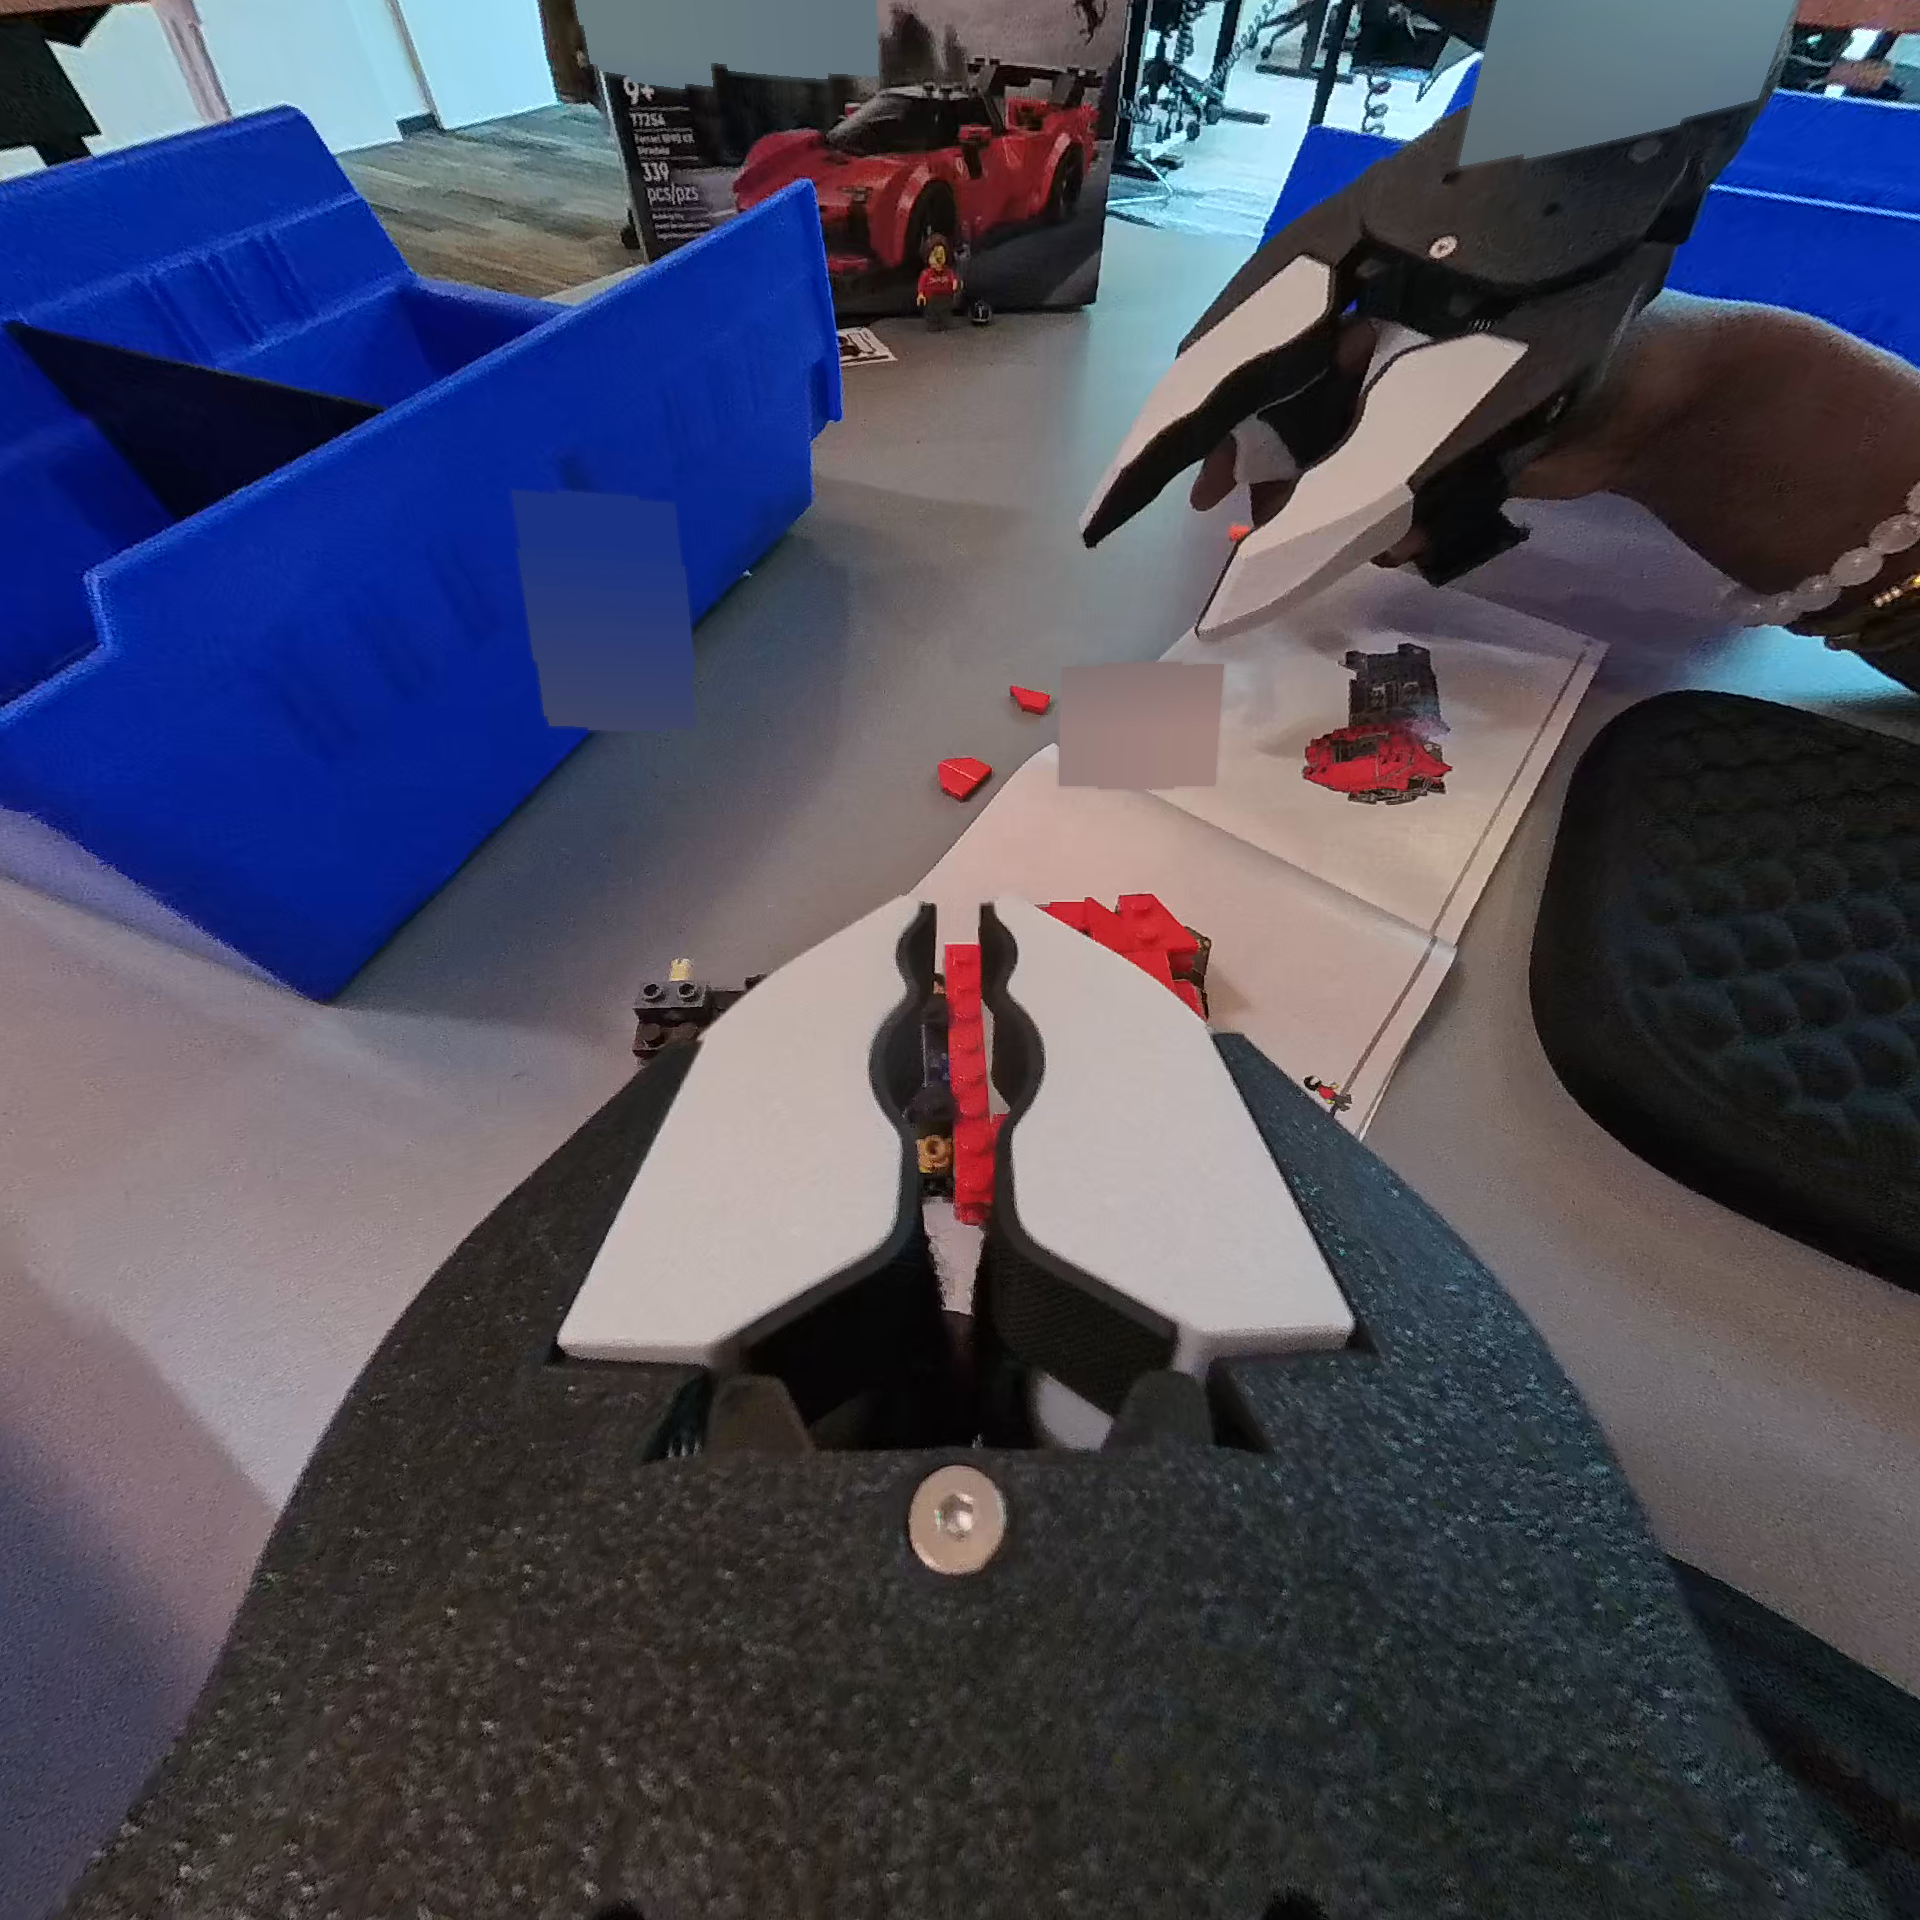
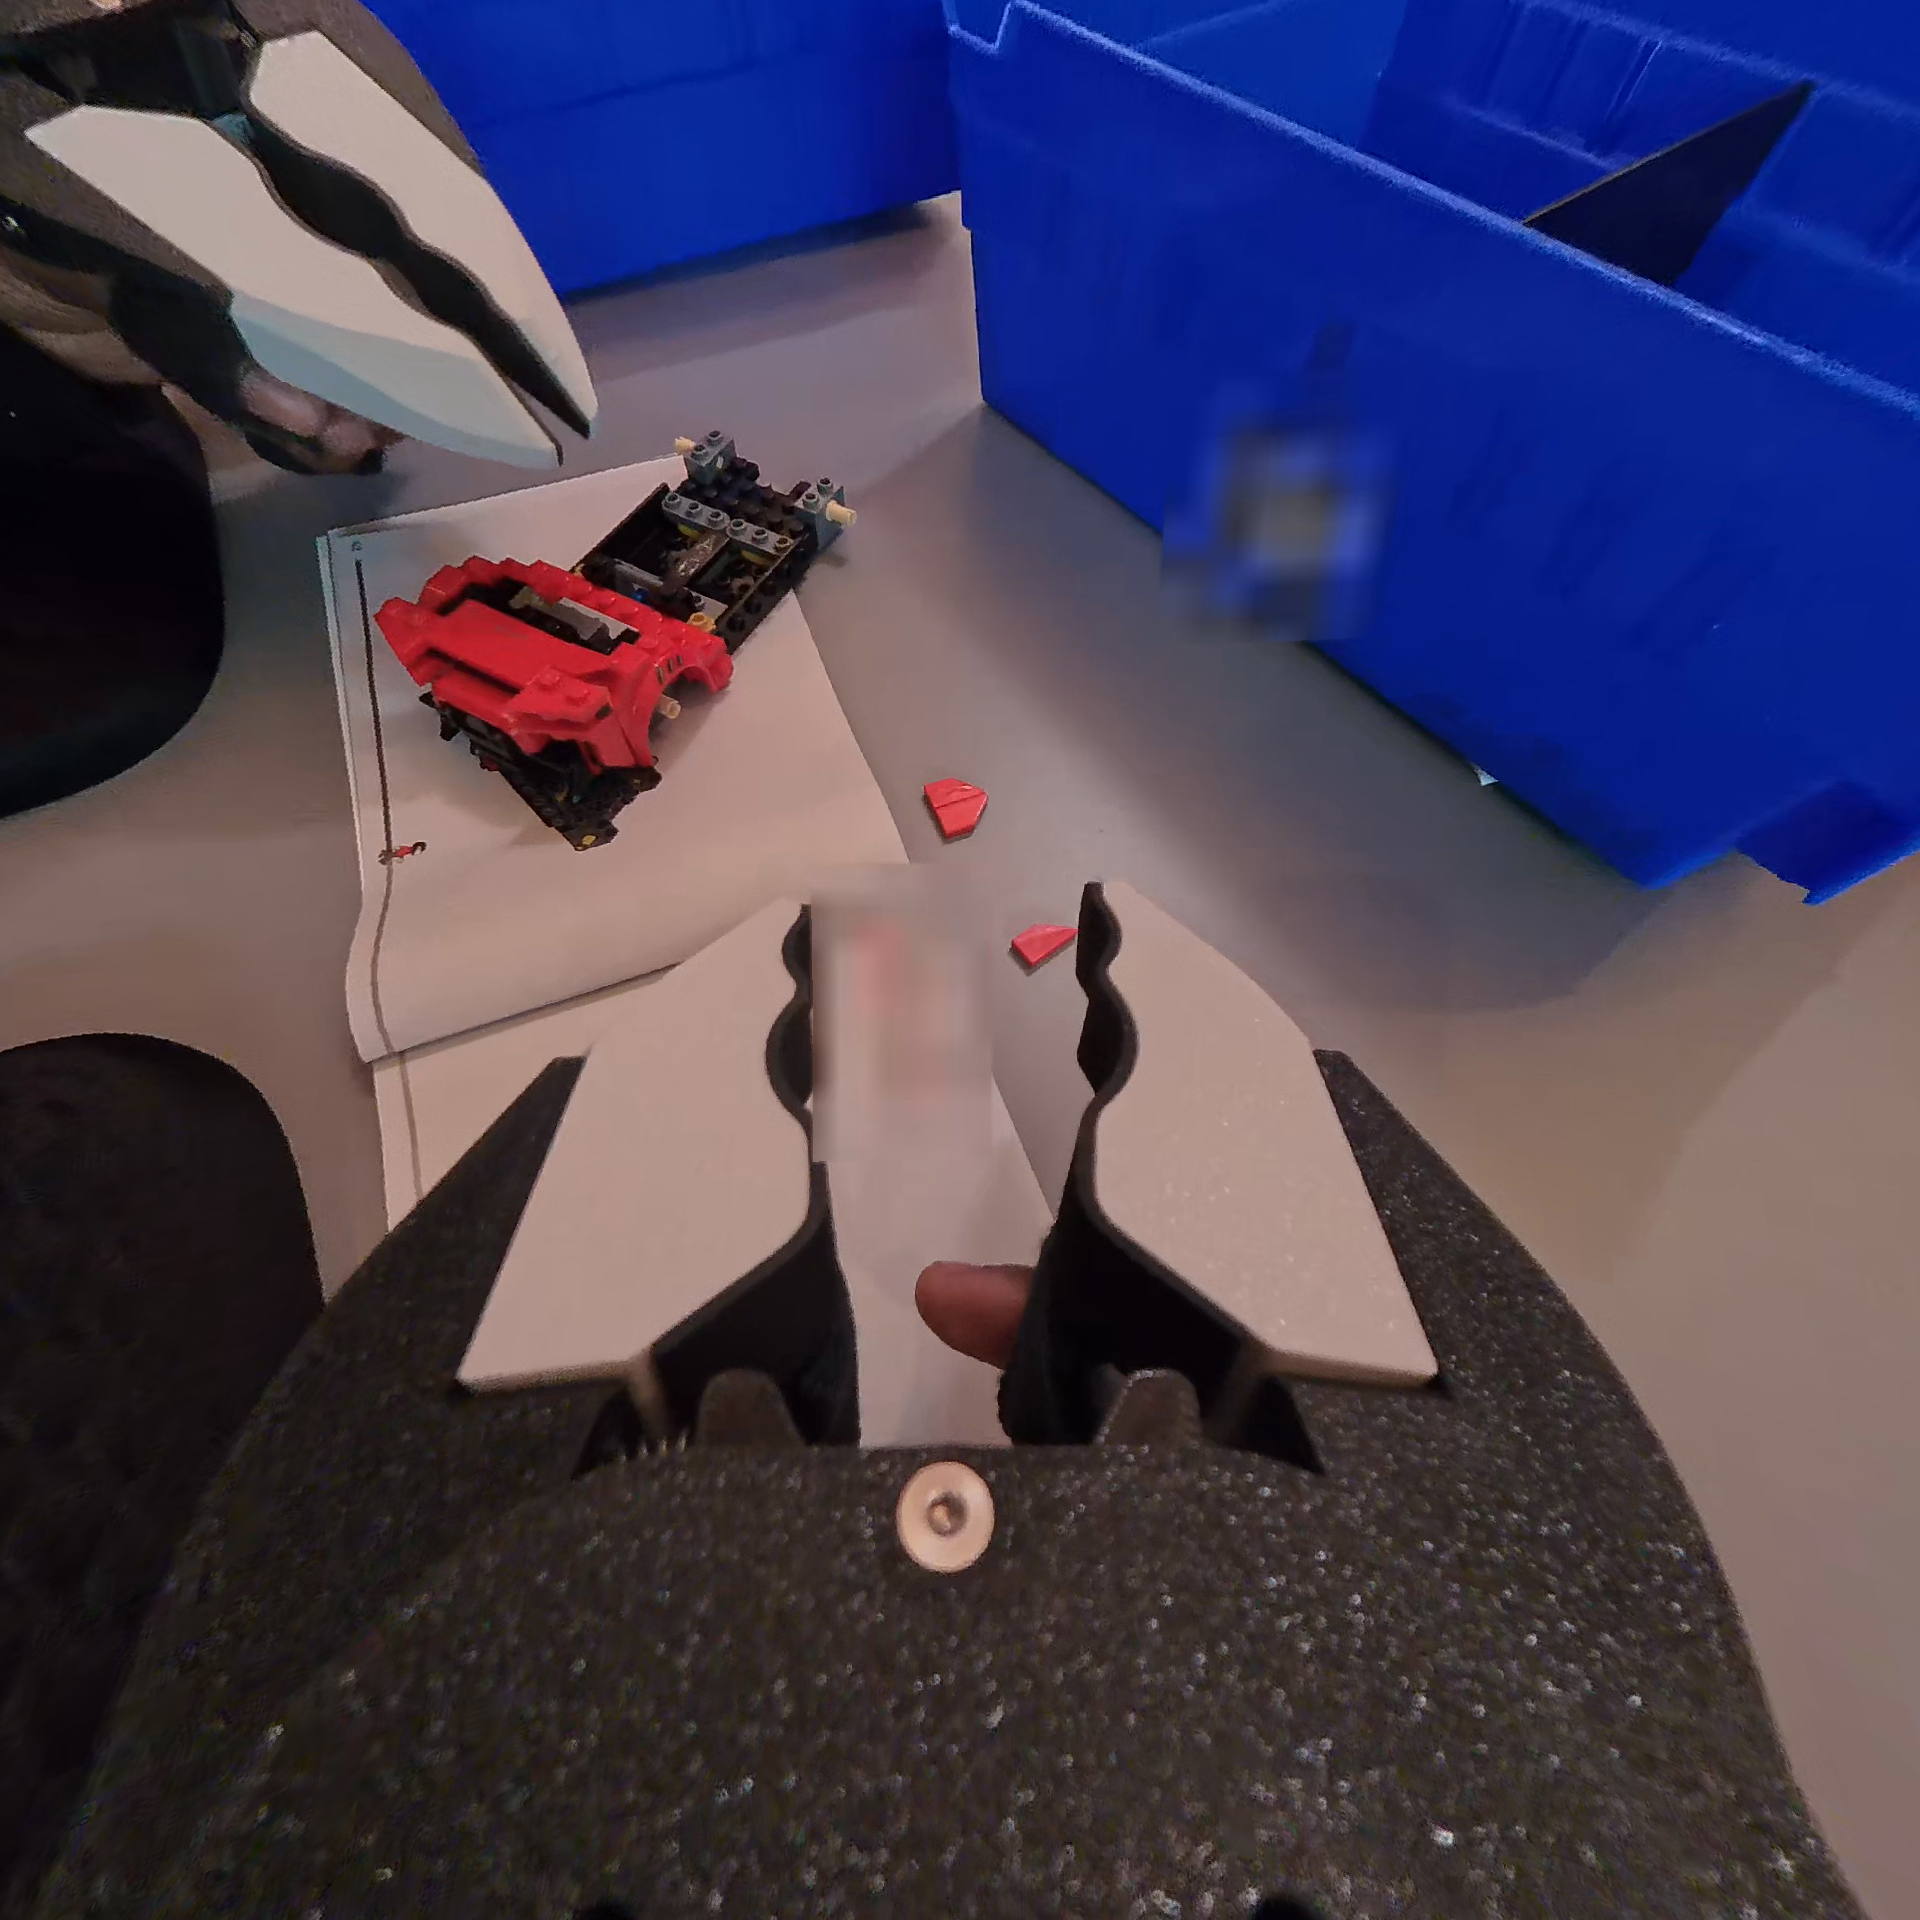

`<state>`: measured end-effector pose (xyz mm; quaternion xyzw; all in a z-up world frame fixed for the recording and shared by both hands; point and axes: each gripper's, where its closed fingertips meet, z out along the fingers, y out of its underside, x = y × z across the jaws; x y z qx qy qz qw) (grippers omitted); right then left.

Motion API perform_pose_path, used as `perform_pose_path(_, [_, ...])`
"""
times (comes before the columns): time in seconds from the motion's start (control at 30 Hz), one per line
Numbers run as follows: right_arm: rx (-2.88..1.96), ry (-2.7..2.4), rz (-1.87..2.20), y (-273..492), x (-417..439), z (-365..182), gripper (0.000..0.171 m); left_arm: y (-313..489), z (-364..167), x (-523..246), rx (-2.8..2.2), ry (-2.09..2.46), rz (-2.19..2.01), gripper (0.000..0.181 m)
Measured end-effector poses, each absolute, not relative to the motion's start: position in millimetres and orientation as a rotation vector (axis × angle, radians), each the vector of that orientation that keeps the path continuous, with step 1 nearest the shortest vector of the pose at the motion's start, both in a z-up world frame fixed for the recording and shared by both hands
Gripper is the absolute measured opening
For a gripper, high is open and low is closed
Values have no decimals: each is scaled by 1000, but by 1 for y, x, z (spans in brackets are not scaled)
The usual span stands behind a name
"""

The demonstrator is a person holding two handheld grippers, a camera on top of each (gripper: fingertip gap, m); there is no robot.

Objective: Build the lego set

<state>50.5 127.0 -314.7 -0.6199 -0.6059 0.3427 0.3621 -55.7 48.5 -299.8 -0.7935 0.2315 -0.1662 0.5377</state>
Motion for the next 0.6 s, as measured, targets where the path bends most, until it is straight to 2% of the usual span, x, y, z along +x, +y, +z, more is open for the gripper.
perform_pose_path(0.6, [-1608, -1527, 871, 131, 52, -312, 46, 47, -308, -52, -1923, 580, -412, 7])
